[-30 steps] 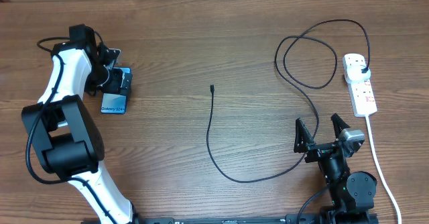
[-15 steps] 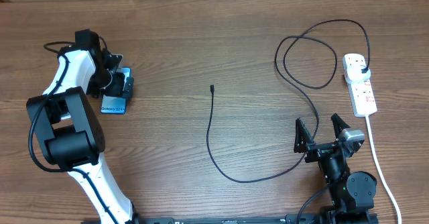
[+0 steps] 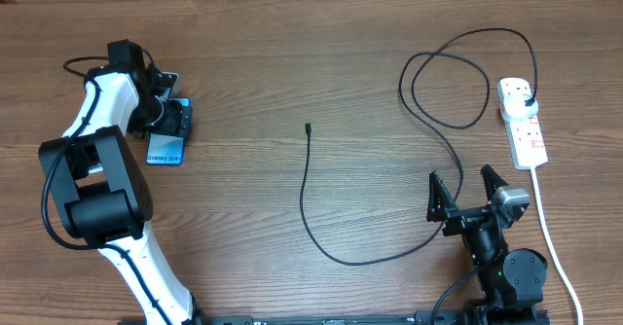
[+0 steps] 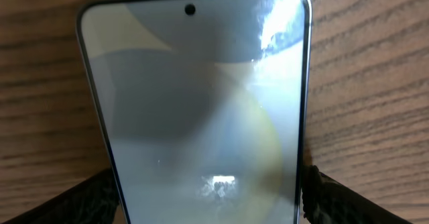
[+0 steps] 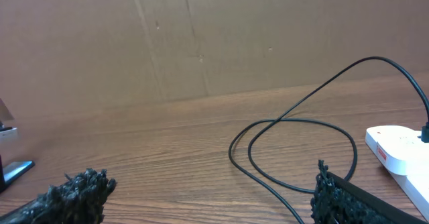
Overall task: Plug charger to phone and switch on socket
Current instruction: 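Close the left gripper on the phone's sides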
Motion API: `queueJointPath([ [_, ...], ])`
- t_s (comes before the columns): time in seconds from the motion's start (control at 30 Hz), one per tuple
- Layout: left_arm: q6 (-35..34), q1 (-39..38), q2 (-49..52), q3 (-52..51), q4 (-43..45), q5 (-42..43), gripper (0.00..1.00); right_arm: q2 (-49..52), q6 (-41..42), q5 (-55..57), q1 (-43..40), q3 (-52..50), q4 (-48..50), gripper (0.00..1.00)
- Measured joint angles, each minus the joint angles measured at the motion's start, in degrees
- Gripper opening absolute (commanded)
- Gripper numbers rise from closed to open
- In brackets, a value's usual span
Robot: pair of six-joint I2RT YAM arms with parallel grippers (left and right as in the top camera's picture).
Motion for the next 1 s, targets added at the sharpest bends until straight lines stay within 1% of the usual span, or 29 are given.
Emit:
queueJointPath([
  [0.1, 0.0, 0.0, 0.0, -0.3, 1.3, 0.2, 0.89, 0.0, 0.0, 0.0, 0.0, 0.0, 0.0, 1.0],
  [0.17, 0.0, 0.0, 0.0, -0.4, 1.5, 0.2, 0.86, 0.0, 0.0, 0.0, 0.0, 0.0, 0.0, 1.0],
  [0.27, 0.0, 0.0, 0.0, -0.4, 1.5, 0.2, 0.84, 0.0, 0.0, 0.0, 0.0, 0.0, 0.0, 1.0],
  [0.67, -2.0, 0.0, -0.9, -2.5, 2.4, 0.1, 0.84, 0.0, 0.0, 0.0, 0.0, 0.0, 0.0, 1.0],
  [0.77, -2.9, 0.0, -1.5, -3.5, 2.6, 0.0, 0.85, 0.0, 0.0, 0.0, 0.0, 0.0, 0.0, 1.0],
  [0.93, -5.1, 0.0, -1.7, -3.8, 2.6, -0.1, 0.93, 0.0, 0.0, 0.0, 0.0, 0.0, 0.0, 1.0],
  [1.0, -6.1, -0.3, -1.8, -3.9, 2.3, -0.2, 0.93, 0.0, 0.0, 0.0, 0.0, 0.0, 0.0, 1.0],
])
